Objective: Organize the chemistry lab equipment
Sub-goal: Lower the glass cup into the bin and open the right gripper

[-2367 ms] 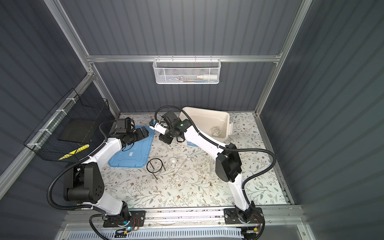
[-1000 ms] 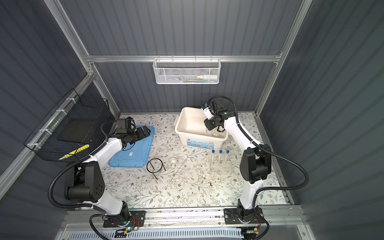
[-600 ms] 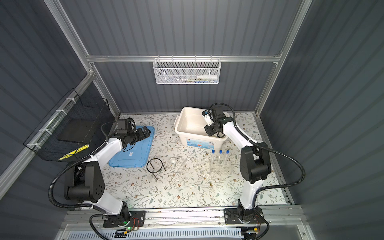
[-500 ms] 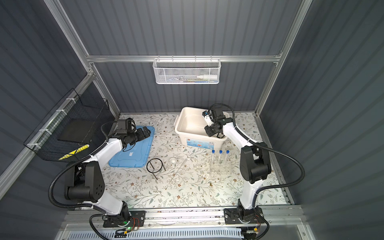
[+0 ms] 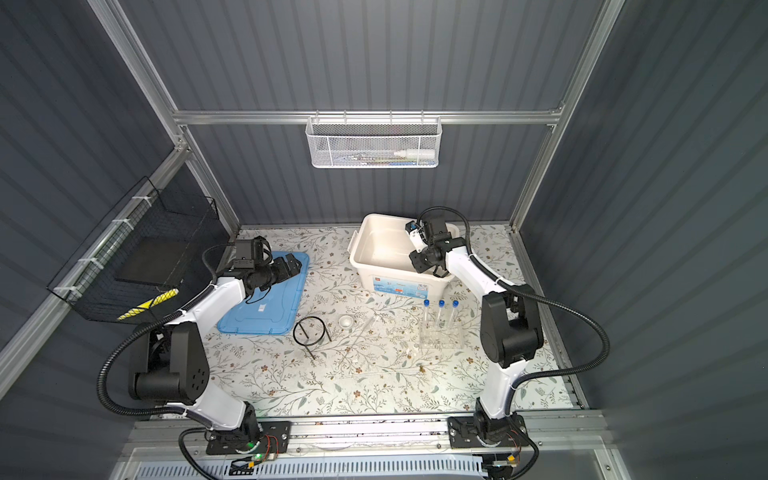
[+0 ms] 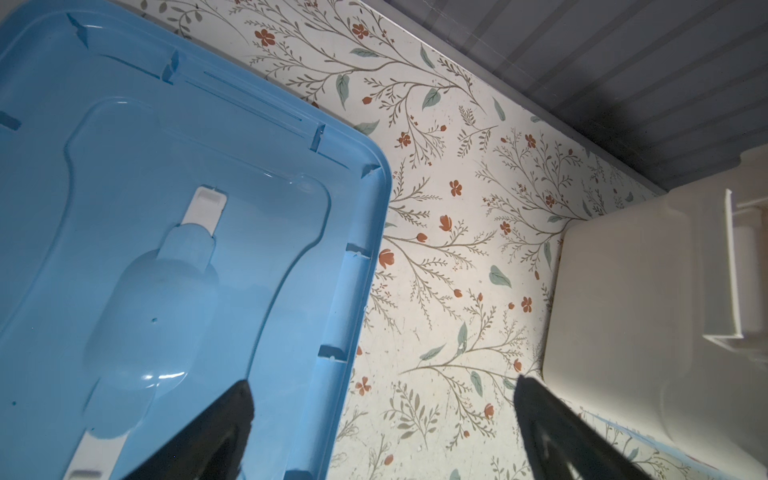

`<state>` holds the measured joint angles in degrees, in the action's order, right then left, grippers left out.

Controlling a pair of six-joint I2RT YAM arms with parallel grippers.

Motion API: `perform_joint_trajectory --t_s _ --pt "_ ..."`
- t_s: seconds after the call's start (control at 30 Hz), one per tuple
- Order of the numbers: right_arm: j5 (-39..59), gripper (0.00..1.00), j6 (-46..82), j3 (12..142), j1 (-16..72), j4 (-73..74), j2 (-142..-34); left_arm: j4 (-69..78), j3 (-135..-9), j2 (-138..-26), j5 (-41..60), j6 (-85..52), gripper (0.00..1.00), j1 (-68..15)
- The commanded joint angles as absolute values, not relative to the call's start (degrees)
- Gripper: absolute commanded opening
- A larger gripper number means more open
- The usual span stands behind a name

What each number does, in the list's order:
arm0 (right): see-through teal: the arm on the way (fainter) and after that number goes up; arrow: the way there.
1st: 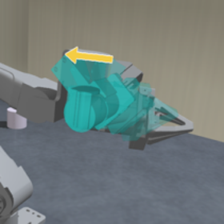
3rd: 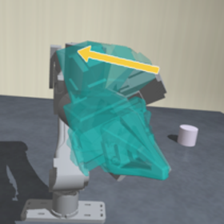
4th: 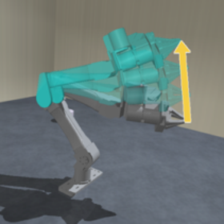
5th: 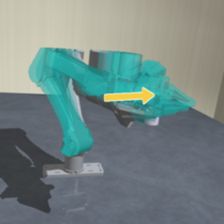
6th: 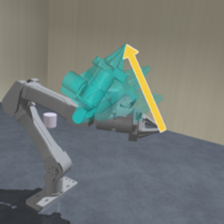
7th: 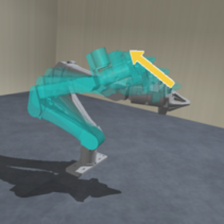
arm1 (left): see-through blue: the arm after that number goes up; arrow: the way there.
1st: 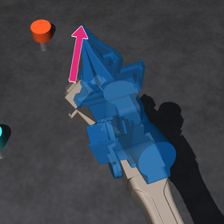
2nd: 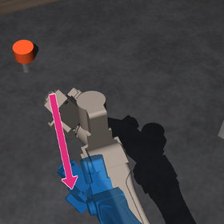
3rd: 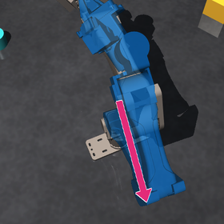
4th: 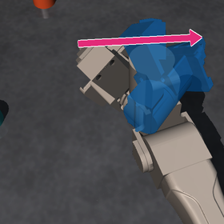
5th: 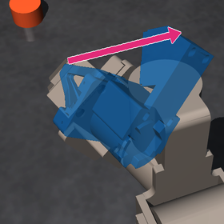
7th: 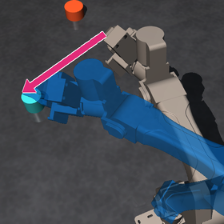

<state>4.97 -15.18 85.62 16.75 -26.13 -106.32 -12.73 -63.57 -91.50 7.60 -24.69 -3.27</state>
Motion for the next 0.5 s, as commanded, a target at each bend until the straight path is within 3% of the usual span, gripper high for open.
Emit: perform_joint_trajectory --t_s 0.0,0.47 --pt "5.41 0.29 -14.38 85.46 15.56 -26.96 -106.57 -12.4 -63.03 -91.8 8.43 -25.1 1.0 -2.99" --pt "6.31 0.29 -16.95 89.73 14.59 -31.08 -109.76 -12.36 -62.62 -91.48 8.25 -25.17 1.0 -2.99"
